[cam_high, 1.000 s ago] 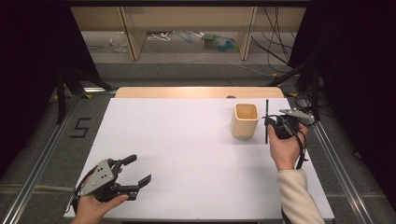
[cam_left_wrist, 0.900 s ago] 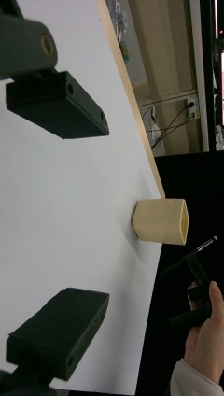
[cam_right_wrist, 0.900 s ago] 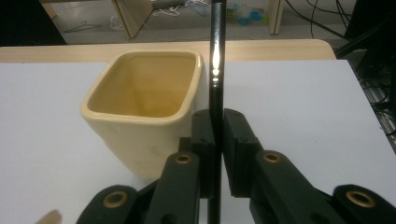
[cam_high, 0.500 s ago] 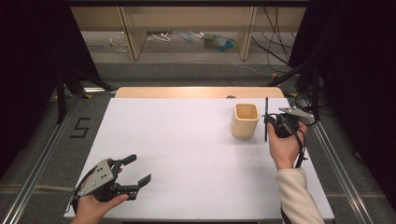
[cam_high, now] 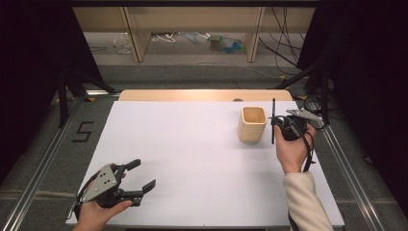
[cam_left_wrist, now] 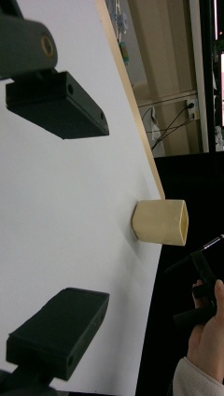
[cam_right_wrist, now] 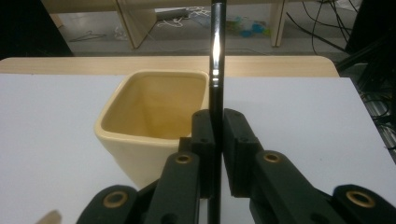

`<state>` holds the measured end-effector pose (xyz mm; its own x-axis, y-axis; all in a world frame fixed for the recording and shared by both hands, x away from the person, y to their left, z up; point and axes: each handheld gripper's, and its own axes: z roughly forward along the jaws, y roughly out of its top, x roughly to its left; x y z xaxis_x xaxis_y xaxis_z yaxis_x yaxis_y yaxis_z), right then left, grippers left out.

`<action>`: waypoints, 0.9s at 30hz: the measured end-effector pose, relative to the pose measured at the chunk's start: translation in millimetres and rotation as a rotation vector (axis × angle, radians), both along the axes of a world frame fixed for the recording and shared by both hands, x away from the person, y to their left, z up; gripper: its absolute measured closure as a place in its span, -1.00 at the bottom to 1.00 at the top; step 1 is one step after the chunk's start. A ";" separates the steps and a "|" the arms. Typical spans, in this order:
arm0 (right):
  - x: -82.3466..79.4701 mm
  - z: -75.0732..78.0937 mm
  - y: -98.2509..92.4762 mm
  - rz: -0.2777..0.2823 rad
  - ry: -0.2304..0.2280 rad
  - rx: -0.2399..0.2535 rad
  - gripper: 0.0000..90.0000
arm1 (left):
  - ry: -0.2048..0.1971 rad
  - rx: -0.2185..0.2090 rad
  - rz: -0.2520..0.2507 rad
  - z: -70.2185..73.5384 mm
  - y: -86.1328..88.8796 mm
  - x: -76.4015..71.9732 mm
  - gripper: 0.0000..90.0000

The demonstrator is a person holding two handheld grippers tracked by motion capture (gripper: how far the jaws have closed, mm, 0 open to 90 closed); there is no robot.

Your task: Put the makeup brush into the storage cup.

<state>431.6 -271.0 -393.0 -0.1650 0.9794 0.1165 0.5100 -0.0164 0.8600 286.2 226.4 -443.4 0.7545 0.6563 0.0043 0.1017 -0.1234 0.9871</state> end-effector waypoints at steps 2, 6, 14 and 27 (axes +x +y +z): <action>0.3 1.3 -0.3 0.008 -0.001 -0.004 0.87 | -0.002 -0.003 -0.002 -0.2 -0.3 0.2 -0.64; 0.6 4.1 1.2 -0.008 -0.003 -0.006 0.87 | -0.001 -0.004 -0.003 -0.3 -0.3 0.2 -0.64; 1.6 6.6 1.6 -0.005 -0.003 -0.005 0.87 | -0.001 -0.004 -0.003 -0.3 -0.5 0.1 -0.64; 4.1 7.7 2.9 0.002 -0.033 0.000 0.87 | -0.001 -0.005 -0.003 -0.3 -0.5 0.1 -0.63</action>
